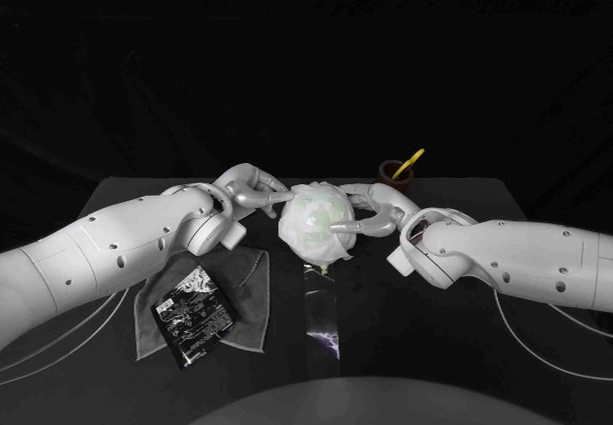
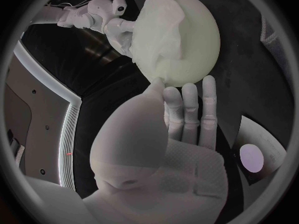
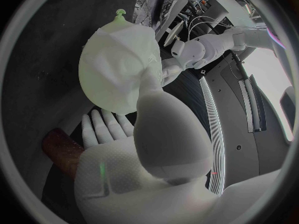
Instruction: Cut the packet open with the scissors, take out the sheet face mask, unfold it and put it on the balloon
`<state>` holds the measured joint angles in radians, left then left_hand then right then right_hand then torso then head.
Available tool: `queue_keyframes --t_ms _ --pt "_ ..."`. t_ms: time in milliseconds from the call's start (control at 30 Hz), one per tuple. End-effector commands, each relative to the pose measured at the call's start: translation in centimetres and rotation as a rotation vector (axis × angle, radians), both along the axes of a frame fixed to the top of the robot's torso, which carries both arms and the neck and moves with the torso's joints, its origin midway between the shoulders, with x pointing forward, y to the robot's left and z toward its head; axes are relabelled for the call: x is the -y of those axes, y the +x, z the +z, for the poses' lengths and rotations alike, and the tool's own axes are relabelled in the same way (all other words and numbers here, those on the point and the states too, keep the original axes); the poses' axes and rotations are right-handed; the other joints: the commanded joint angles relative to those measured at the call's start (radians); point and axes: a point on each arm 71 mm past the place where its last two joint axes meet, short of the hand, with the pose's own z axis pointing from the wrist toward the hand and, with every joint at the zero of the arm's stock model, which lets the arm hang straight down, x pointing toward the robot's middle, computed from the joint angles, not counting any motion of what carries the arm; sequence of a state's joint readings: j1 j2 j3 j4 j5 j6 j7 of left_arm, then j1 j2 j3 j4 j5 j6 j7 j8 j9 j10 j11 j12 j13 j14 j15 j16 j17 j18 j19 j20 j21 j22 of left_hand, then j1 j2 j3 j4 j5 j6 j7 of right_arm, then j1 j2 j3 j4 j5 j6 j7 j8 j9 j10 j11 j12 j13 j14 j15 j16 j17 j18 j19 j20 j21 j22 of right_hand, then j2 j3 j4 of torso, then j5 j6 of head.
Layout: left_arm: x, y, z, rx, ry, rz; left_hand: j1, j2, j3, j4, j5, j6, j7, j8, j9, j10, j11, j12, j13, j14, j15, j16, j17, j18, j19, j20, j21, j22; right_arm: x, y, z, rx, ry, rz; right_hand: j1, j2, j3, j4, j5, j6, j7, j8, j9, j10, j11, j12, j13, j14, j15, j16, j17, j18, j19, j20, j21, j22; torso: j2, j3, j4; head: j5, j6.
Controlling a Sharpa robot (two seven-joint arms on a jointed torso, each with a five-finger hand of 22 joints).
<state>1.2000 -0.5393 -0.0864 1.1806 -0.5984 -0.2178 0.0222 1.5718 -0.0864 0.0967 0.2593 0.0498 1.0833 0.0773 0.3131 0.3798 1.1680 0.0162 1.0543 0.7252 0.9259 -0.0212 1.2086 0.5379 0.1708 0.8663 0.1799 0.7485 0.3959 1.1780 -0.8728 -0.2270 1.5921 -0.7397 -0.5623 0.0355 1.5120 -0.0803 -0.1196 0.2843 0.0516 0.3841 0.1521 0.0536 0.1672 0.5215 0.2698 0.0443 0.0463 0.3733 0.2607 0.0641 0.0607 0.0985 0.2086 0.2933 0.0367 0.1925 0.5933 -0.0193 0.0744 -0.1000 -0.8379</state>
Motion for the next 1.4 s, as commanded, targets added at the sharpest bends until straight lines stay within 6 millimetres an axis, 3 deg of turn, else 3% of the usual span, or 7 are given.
queue_keyframes --t_ms 33,300,433,600,733,867,1400 --pt "0.3 0.0 0.1 0.009 -0.01 0.004 0.019 -0.001 0.016 -0.002 0.0 0.018 -0.004 0.009 -0.002 0.027 -0.005 0.053 0.067 0.011 -0.004 0.015 0.005 0.008 -0.007 -0.009 0.033 0.023 -0.2 -0.1 -0.1 0.001 -0.007 0.01 0.005 0.0 0.003 0.001 -0.004 0.006 0.149 0.005 0.001 0.008 -0.001 0.004 0.002 0.004 0.0 -0.006 -0.001 -0.004 -0.009 0.001 -0.002 -0.001 0.0 0.0002 -0.0003 -0.001 -0.002" --pt "0.3 0.1 0.2 0.02 -0.027 0.027 0.052 -0.013 0.078 -0.014 0.0 0.065 -0.018 0.021 -0.006 0.121 -0.022 0.184 0.25 0.042 -0.024 0.052 0.023 0.009 -0.031 -0.024 0.138 0.095 -0.2 -0.1 -0.1 0.001 -0.007 0.01 0.005 0.0 0.002 0.001 -0.004 0.008 0.149 0.005 0.001 0.009 -0.001 0.004 0.002 0.004 0.0 -0.006 -0.001 -0.004 -0.009 0.001 -0.003 -0.002 0.0 0.0 -0.0002 -0.001 -0.005" --pt "0.1 0.2 0.3 0.028 -0.04 0.053 0.052 -0.034 0.145 -0.018 -0.001 0.07 -0.012 0.023 -0.003 0.148 -0.018 0.211 0.294 0.08 -0.023 0.071 0.064 0.008 -0.056 -0.036 0.206 0.143 -0.2 -0.1 -0.1 0.001 -0.008 0.01 0.005 0.0 0.002 0.001 -0.004 0.008 0.149 0.005 0.001 0.009 -0.001 0.004 0.002 0.004 0.0 -0.006 -0.001 -0.004 -0.009 0.001 -0.003 -0.002 0.0 -0.0001 0.0005 -0.002 -0.005" --pt "-0.2 0.3 0.3 0.032 -0.048 0.077 0.031 -0.062 0.219 -0.024 -0.001 0.069 -0.011 0.031 0.008 0.158 -0.02 0.22 0.311 0.094 -0.022 0.078 0.079 0.008 -0.088 -0.041 0.253 0.177 -0.1 -0.1 -0.1 0.002 -0.009 0.009 0.005 0.0 0.002 0.001 -0.004 0.008 0.149 0.005 0.001 0.009 -0.001 0.004 0.002 0.004 0.0 -0.006 -0.001 -0.004 -0.009 0.001 -0.003 -0.002 0.0 0.0 0.0005 -0.002 -0.006" --pt "-0.4 0.4 0.3 0.037 -0.05 0.092 -0.016 -0.102 0.319 -0.042 0.0 0.062 -0.01 0.046 0.031 0.167 -0.019 0.23 0.328 0.107 -0.022 0.087 0.094 0.008 -0.119 -0.039 0.301 0.21 -0.1 -0.1 -0.1 0.002 -0.01 0.007 0.005 0.0 0.002 0.001 -0.004 0.008 0.149 0.005 0.001 0.009 -0.001 0.004 0.002 0.004 0.0 -0.006 -0.001 -0.004 -0.009 0.001 -0.003 -0.002 0.0 -0.0004 0.0003 -0.002 -0.006" --pt "-0.7 0.6 0.4 0.047 -0.051 0.107 -0.043 -0.118 0.365 -0.059 0.0 0.058 -0.01 0.054 0.045 0.171 -0.019 0.235 0.335 0.114 -0.022 0.092 0.102 0.009 -0.129 -0.038 0.317 0.22 -0.1 -0.1 -0.1 0.002 -0.012 0.006 0.005 0.0 0.002 0.001 -0.004 0.009 0.149 0.006 0.002 0.01 -0.001 0.004 0.002 0.003 0.0 -0.007 -0.001 -0.004 -0.01 0.001 -0.003 -0.002 0.0 -0.0002 0.0005 -0.002 -0.006" --pt "-0.6 1.1 0.3 0.073 -0.024 0.105 -0.067 -0.127 0.399 -0.078 -0.001 0.053 -0.01 0.061 0.057 0.169 -0.019 0.232 0.33 0.115 -0.022 0.094 0.104 0.009 -0.136 -0.036 0.327 0.225 -0.1 -0.1 -0.1 0.003 -0.014 0.005 0.006 0.001 0.002 0.001 -0.004 0.011 0.149 0.006 0.002 0.012 -0.001 0.004 0.002 0.004 0.001 -0.007 -0.001 -0.004 -0.012 0.001 -0.003 -0.004 -0.001 0.0001 -0.0001 -0.002 -0.007"
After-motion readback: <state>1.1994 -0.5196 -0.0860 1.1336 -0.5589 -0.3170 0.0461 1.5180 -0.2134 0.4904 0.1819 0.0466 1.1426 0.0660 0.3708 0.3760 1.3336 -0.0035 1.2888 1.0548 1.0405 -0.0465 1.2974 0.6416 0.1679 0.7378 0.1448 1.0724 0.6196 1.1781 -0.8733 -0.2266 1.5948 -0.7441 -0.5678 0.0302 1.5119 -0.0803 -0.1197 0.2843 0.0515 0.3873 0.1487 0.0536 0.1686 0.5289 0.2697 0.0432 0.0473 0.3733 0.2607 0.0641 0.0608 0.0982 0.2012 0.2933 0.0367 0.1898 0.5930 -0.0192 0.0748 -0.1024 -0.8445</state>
